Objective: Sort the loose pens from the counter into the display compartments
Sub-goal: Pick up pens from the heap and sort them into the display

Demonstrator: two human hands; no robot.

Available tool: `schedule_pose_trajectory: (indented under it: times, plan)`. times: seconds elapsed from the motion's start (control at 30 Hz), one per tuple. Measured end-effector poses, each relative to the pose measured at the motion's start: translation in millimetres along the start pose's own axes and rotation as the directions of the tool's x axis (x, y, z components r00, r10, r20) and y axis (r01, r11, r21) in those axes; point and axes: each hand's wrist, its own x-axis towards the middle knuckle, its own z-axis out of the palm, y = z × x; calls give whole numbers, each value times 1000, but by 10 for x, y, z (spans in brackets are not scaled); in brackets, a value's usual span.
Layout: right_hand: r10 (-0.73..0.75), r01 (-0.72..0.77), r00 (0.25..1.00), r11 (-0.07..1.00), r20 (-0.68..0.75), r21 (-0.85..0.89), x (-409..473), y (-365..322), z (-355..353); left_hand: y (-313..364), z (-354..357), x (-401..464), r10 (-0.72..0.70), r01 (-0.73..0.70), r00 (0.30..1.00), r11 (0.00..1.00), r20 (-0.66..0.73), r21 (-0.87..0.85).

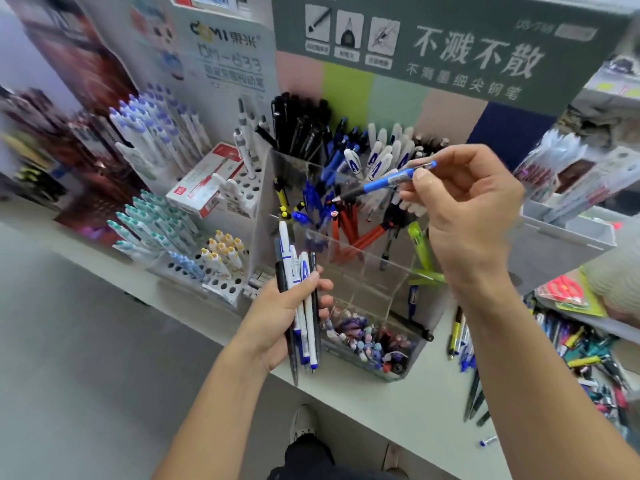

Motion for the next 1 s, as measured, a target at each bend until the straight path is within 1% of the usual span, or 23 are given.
schedule_pose_trajectory:
  times: [0.1,0.17,0.27,0.3,0.37,0.43,0.47,0.53,0.6,0.67,0.73,0.8,0.87,0.93,1.0]
  plan:
    - [-51,61,996,986,68,-153,-55,93,130,99,51,-19,40,-40,999,999,11,-3]
    - [-83,90,995,984,49,-152,-93,99,134,172,126,-2,71,-72,997,997,26,8]
    - [-115,108,990,991,-85,-83,-17,-10,-19,270,260,36,115,-116,991,993,65,19]
    - [-87,83,988,996,-131,-32,41,-49,-99,292,306,47,125,-127,989,992,83,19]
    - [42,-16,978,992,-204,128,151,-105,-270,316,409,67,139,-141,985,990,104,12]
    - [160,-100,963,959,-217,264,201,-141,-399,318,499,93,152,-153,984,988,94,9]
    - [182,-115,961,948,-207,298,207,-146,-435,313,531,109,157,-158,984,987,80,14]
    - [151,-95,975,948,-166,305,207,-174,-400,310,567,127,163,-165,985,986,59,33]
    - [21,2,993,979,-112,205,257,-211,-239,325,584,125,152,-155,987,987,57,40]
    - [-150,150,988,989,-30,-12,375,-231,8,349,581,118,134,-136,988,991,73,19]
    - [-231,247,969,936,91,-253,535,-183,272,368,551,118,112,-112,990,994,91,-12]
    - [-230,308,948,836,220,-454,678,-100,509,382,496,118,91,-88,990,996,105,-32]
    - [-172,343,929,730,327,-591,803,-1,685,386,434,115,85,-81,989,996,125,-41]
    - [-60,335,921,627,386,-703,889,44,808,385,386,102,89,-83,984,995,153,-48]
    - [15,325,920,534,392,-781,919,41,891,370,348,94,89,-83,982,996,169,-45]
